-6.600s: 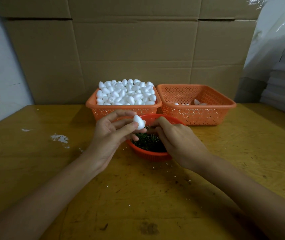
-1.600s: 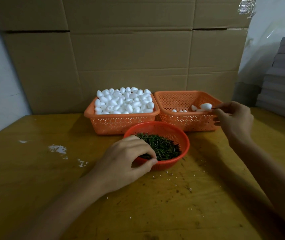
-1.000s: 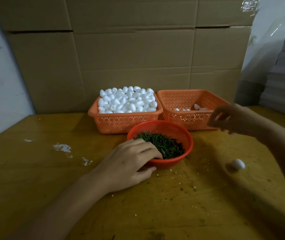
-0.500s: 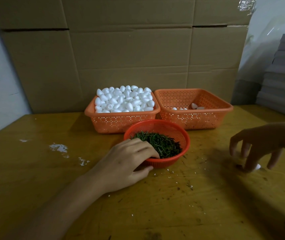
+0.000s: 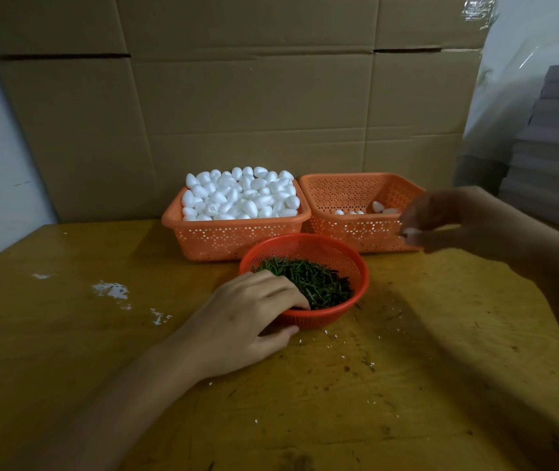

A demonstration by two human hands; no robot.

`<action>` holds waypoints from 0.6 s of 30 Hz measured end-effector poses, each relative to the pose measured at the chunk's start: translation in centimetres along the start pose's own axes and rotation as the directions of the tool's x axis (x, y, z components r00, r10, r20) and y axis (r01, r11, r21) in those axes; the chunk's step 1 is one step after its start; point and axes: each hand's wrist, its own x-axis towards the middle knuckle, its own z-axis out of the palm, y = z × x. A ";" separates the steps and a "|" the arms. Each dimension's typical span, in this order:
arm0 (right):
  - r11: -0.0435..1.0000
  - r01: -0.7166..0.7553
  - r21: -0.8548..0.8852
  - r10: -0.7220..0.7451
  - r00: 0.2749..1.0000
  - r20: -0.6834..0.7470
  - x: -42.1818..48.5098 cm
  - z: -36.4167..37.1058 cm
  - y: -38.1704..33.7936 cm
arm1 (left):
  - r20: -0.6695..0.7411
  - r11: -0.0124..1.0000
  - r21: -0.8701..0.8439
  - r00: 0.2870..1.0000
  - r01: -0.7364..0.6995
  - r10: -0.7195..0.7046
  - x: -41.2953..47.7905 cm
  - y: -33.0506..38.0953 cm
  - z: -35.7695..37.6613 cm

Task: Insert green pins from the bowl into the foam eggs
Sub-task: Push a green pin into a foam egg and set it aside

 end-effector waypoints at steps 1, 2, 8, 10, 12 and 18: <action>0.998 0.063 0.024 -0.060 0.994 -0.095 0.2 0.4 -0.1 | 0.000 1.000 0.000 1.000 0.001 -0.001 0.0 0.0 0.0; 0.994 0.102 0.045 -0.092 0.976 -0.197 0.4 0.9 -0.1 | 0.000 1.000 0.000 1.000 0.001 -0.001 0.0 0.0 0.0; 0.994 0.081 -0.072 -0.108 0.790 -0.604 2.3 4.3 1.2 | 0.000 1.000 0.003 1.000 0.003 -0.003 0.0 0.1 0.0; 0.995 0.062 -0.082 -0.100 0.765 -0.636 2.8 4.9 1.8 | 0.001 1.000 0.003 1.000 0.005 -0.005 0.1 0.2 0.0; 0.986 0.009 -0.166 -0.111 0.779 -0.618 3.3 5.2 2.4 | 0.004 1.000 0.005 1.000 0.004 -0.004 0.1 0.1 0.0; 0.914 -0.013 -0.406 -0.215 0.832 -0.511 3.8 5.3 3.6 | 0.008 1.000 0.012 1.000 0.006 -0.006 0.0 0.1 0.0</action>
